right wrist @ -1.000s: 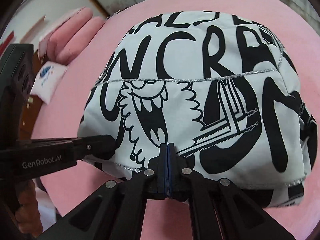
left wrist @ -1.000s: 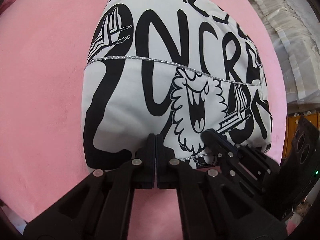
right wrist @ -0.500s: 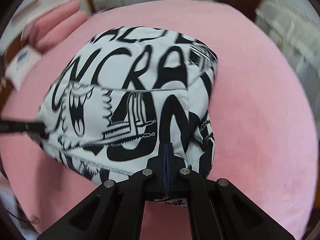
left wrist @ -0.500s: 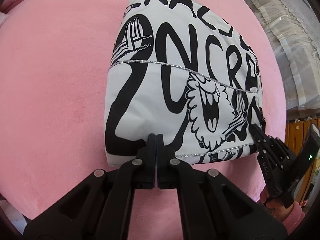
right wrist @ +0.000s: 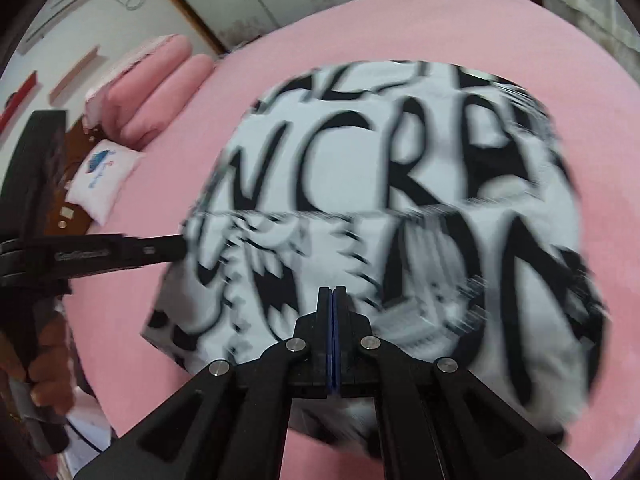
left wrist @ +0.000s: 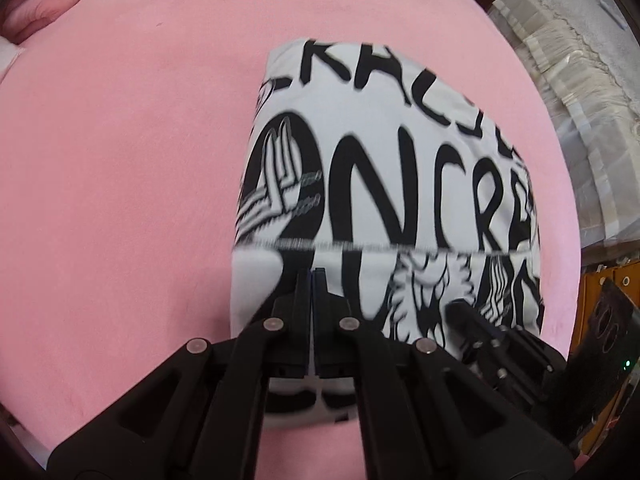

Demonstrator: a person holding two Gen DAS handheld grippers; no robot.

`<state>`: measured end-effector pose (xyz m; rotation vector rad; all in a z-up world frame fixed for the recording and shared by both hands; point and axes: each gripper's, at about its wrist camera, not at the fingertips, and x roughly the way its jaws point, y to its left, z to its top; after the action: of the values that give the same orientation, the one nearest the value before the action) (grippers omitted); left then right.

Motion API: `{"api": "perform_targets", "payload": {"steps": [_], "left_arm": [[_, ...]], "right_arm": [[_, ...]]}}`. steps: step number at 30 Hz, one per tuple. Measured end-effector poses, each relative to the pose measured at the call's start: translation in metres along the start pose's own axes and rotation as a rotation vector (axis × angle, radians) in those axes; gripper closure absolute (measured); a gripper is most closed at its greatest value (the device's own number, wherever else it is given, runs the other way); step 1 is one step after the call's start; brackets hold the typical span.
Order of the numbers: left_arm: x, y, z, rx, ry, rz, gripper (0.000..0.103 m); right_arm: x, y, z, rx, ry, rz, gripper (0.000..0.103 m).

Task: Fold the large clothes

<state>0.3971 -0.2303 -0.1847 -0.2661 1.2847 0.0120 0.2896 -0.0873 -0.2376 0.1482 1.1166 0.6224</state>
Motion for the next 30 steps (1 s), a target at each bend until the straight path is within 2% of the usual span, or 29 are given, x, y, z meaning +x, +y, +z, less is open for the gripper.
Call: {"api": "perform_targets", "payload": {"steps": [4,9,13,18,25,28,30], "left_arm": [[0.007,-0.006,0.019,0.023,-0.052,-0.014,0.103],[0.033,-0.012,0.055,0.03,-0.073,-0.035,0.103],[0.058,-0.018,0.081,0.027,-0.103,-0.047,0.103],[0.083,-0.02,0.102,-0.007,-0.125,-0.07,0.103],[0.099,-0.018,0.128,-0.047,-0.116,-0.108,0.103],[0.104,-0.016,0.146,-0.071,-0.112,-0.122,0.103],[0.101,-0.014,0.152,-0.058,-0.109,-0.113,0.103]], "right_arm": [[0.022,0.01,0.029,-0.025,-0.053,0.03,0.103],[0.055,0.004,0.07,0.03,-0.083,0.021,0.103],[0.077,-0.007,0.095,0.054,-0.081,0.01,0.103],[0.099,-0.027,0.125,0.126,-0.075,0.041,0.103],[0.103,-0.054,0.16,0.164,-0.113,-0.108,0.103],[0.091,-0.079,0.162,0.215,-0.12,-0.174,0.103],[0.078,-0.097,0.159,0.253,-0.132,-0.174,0.103]]}}
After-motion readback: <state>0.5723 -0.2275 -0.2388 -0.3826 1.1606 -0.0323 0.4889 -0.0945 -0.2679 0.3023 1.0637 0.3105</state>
